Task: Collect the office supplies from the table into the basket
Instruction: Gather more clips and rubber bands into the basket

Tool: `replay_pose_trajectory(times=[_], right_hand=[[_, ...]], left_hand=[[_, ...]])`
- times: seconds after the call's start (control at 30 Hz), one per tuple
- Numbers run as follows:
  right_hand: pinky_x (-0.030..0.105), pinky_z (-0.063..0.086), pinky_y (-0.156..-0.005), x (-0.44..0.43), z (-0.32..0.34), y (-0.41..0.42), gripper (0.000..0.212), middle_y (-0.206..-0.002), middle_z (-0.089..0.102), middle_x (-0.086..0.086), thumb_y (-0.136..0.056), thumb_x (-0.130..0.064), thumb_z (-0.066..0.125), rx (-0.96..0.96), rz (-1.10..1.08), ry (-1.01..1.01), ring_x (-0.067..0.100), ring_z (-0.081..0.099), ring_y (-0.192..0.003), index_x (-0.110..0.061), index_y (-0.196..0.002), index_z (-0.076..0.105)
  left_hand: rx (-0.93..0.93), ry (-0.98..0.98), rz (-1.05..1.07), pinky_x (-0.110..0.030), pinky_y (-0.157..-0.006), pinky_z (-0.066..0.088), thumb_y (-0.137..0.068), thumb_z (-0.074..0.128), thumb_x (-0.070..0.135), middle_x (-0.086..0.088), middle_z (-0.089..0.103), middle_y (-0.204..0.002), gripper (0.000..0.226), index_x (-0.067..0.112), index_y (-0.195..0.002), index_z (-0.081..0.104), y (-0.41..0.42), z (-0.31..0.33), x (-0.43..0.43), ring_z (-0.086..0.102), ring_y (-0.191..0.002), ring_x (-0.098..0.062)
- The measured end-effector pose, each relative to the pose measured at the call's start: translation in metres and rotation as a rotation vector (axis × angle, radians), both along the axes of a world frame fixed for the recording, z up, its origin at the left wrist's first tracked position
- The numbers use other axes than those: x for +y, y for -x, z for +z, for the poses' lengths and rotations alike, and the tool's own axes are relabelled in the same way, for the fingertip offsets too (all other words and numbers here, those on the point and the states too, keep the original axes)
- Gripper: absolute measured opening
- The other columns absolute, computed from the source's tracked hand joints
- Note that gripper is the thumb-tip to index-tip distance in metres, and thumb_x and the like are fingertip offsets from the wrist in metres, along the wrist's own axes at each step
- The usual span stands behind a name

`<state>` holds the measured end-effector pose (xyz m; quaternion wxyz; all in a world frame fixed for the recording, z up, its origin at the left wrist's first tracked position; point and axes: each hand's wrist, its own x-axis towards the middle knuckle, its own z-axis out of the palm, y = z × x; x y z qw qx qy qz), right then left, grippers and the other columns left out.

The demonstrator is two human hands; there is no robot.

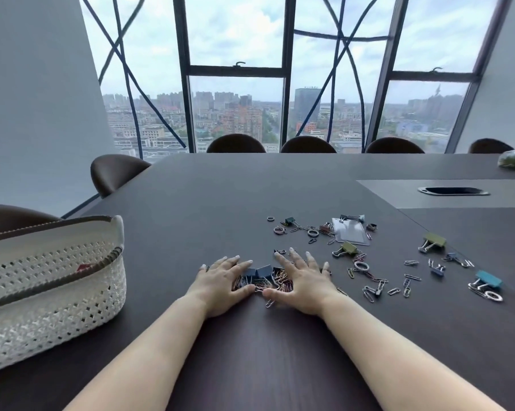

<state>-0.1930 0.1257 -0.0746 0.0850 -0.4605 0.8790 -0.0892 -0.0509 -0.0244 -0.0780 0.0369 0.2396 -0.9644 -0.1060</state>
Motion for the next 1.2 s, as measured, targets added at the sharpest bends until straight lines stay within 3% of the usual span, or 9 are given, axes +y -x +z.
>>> replay_pose_trajectory(times=[0.13, 0.27, 0.4, 0.5, 0.63, 0.73, 0.87, 1.07, 1.2], right_hand=[[0.055, -0.002, -0.115, -0.015, -0.001, 0.006, 0.084, -0.158, 0.000, -0.011, -0.072, -0.079, 0.039, 0.001, 0.073, 0.005, 0.020, -0.004, -0.146, -0.048, -0.142, 0.006], [0.045, 0.014, -0.113, -0.017, -0.004, 0.010, 0.062, -0.151, 0.027, -0.010, -0.081, -0.068, 0.041, 0.053, 0.064, 0.121, 0.018, 0.018, -0.140, -0.039, -0.135, 0.035], [0.037, 0.029, -0.106, -0.017, -0.007, 0.010, 0.057, -0.134, 0.044, -0.005, -0.081, -0.064, 0.045, 0.111, 0.063, 0.195, 0.020, 0.034, -0.127, -0.027, -0.124, 0.047], [0.033, 0.033, -0.102, -0.015, -0.007, 0.007, 0.053, -0.125, 0.047, -0.001, -0.083, -0.059, 0.049, 0.095, 0.069, 0.240, 0.020, 0.038, -0.122, -0.022, -0.121, 0.047], [0.031, 0.037, -0.097, -0.012, -0.004, 0.001, 0.053, -0.131, 0.050, -0.002, -0.086, -0.051, 0.052, 0.077, 0.092, 0.283, 0.021, 0.046, -0.121, -0.022, -0.129, 0.040], [0.031, 0.041, -0.087, -0.010, -0.001, -0.004, 0.051, -0.127, 0.057, -0.001, -0.086, -0.049, 0.052, 0.098, 0.093, 0.314, 0.024, 0.054, -0.114, -0.023, -0.128, 0.038], [0.033, 0.042, -0.081, -0.007, 0.001, -0.006, 0.051, -0.113, 0.064, 0.006, -0.089, -0.046, 0.050, 0.135, 0.101, 0.333, 0.029, 0.058, -0.107, -0.020, -0.130, 0.035], [0.035, 0.045, -0.081, -0.008, 0.001, -0.002, 0.037, -0.106, 0.070, 0.008, -0.094, -0.037, 0.044, 0.203, 0.098, 0.365, 0.031, 0.062, -0.102, -0.024, -0.129, 0.042], [0.033, 0.046, -0.080, -0.004, 0.002, -0.001, 0.033, -0.103, 0.072, 0.006, -0.092, -0.033, 0.051, 0.120, 0.061, 0.495, 0.030, 0.064, -0.099, -0.025, -0.124, 0.052]], left_hand=[[0.106, 0.064, 0.013, -0.034, -0.110, 0.025, -0.090, 0.041, 0.054, 0.009, 0.038, -0.142, 0.054, 0.032, -0.138, 0.036, 0.002, -0.002, -0.005, 0.030, -0.135, -0.014], [0.125, 0.051, 0.057, -0.035, -0.106, 0.028, -0.089, 0.045, 0.051, 0.006, 0.040, -0.132, 0.050, 0.033, -0.134, 0.035, 0.003, -0.002, -0.004, 0.032, -0.128, -0.018], [0.174, -0.037, 0.076, -0.037, -0.104, 0.033, -0.086, 0.052, 0.046, 0.003, 0.042, -0.120, 0.047, 0.038, -0.129, 0.036, 0.002, -0.001, -0.004, 0.036, -0.121, -0.021], [0.202, -0.051, 0.079, -0.041, -0.101, 0.037, -0.085, 0.053, 0.046, 0.003, 0.040, -0.114, 0.046, 0.041, -0.127, 0.036, -0.001, -0.003, -0.002, 0.038, -0.114, -0.022], [0.244, -0.011, 0.063, -0.036, -0.096, 0.043, -0.085, 0.052, 0.046, 0.003, 0.039, -0.113, 0.043, 0.041, -0.126, 0.038, -0.004, -0.001, 0.005, 0.047, -0.109, -0.022], [0.258, 0.005, 0.057, -0.032, -0.085, 0.045, -0.086, 0.053, 0.046, 0.003, 0.043, -0.114, 0.045, 0.036, -0.127, 0.038, -0.006, 0.002, 0.010, 0.058, -0.102, -0.022], [0.315, -0.021, 0.087, -0.031, -0.087, 0.044, -0.083, 0.059, 0.045, 0.005, 0.052, -0.119, 0.047, 0.027, -0.124, 0.042, -0.009, 0.003, 0.012, 0.058, -0.104, -0.025], [0.341, -0.048, 0.111, -0.027, -0.071, 0.036, -0.084, 0.059, 0.045, 0.006, 0.051, -0.090, 0.031, 0.018, -0.090, 0.045, -0.011, 0.005, 0.010, 0.058, -0.091, -0.023], [0.341, -0.044, 0.098, -0.027, -0.068, 0.033, -0.088, 0.053, 0.042, 0.006, 0.046, -0.089, 0.028, 0.019, -0.084, 0.038, -0.012, 0.004, 0.010, 0.056, -0.085, -0.025]])
